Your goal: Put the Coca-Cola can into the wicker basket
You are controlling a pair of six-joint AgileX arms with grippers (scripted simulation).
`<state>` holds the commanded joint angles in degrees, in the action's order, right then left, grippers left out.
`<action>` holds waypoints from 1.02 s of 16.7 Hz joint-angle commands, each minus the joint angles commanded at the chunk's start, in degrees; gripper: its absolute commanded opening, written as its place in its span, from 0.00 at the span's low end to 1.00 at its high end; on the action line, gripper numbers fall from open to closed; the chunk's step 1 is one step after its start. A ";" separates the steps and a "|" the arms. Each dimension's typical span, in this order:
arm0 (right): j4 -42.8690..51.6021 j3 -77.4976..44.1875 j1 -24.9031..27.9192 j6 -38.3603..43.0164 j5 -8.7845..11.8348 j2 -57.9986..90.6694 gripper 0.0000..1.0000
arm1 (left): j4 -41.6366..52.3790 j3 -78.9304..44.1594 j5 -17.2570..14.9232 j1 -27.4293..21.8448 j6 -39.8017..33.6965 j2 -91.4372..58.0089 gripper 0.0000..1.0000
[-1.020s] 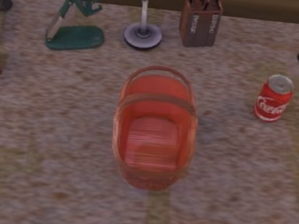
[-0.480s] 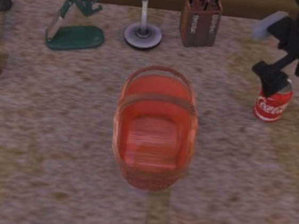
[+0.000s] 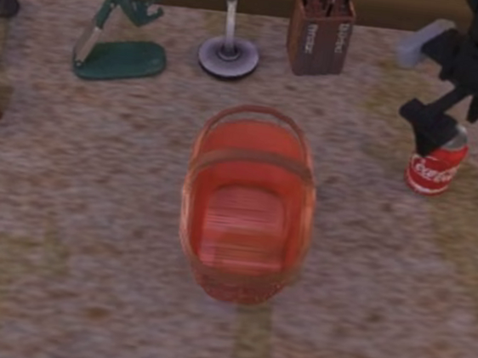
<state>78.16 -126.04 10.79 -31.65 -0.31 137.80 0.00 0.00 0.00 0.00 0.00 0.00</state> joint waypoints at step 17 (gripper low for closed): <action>-10.36 9.49 0.32 0.07 -0.01 0.92 0.55 | 0.00 0.00 0.00 0.00 0.00 0.00 1.00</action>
<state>67.80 -116.55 11.12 -31.59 -0.32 138.72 0.00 0.00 0.00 0.00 0.00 0.00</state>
